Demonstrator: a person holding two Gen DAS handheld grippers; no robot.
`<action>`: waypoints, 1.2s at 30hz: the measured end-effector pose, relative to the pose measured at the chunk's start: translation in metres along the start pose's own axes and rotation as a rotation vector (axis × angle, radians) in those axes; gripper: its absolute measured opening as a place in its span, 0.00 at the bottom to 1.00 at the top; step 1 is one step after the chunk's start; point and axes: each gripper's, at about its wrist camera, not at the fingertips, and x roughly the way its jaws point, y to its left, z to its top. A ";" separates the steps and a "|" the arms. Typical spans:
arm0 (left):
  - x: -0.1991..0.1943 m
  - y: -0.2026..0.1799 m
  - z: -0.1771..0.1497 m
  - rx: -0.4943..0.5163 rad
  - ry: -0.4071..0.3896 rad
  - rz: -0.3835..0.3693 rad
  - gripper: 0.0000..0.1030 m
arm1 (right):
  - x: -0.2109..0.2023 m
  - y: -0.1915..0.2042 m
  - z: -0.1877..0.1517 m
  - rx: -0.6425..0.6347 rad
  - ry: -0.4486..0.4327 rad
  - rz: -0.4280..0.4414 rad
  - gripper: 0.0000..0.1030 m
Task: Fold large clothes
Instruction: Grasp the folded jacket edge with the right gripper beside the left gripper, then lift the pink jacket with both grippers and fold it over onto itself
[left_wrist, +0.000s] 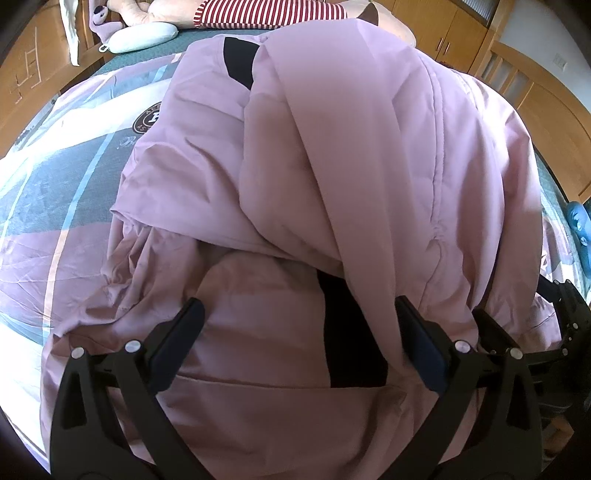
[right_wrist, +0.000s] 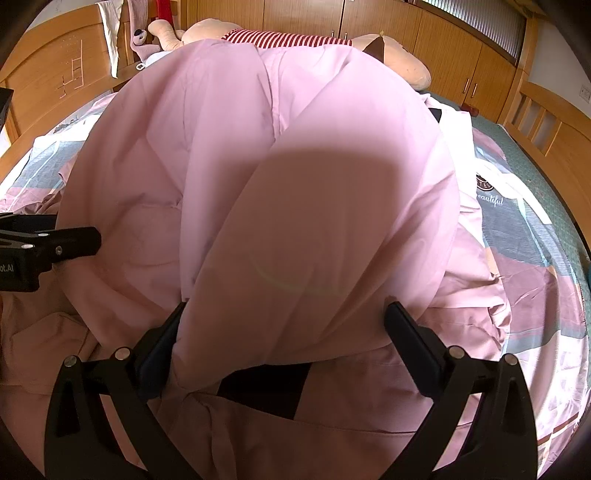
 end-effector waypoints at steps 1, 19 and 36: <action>0.000 0.000 0.000 0.000 0.000 0.000 0.98 | 0.000 0.000 0.000 0.000 0.000 0.000 0.99; -0.031 0.005 -0.008 -0.052 -0.071 -0.049 0.98 | -0.009 0.000 -0.005 0.013 -0.032 0.003 0.99; -0.130 0.105 -0.133 -0.084 -0.085 0.274 0.98 | -0.118 -0.072 -0.126 0.280 0.092 -0.130 0.99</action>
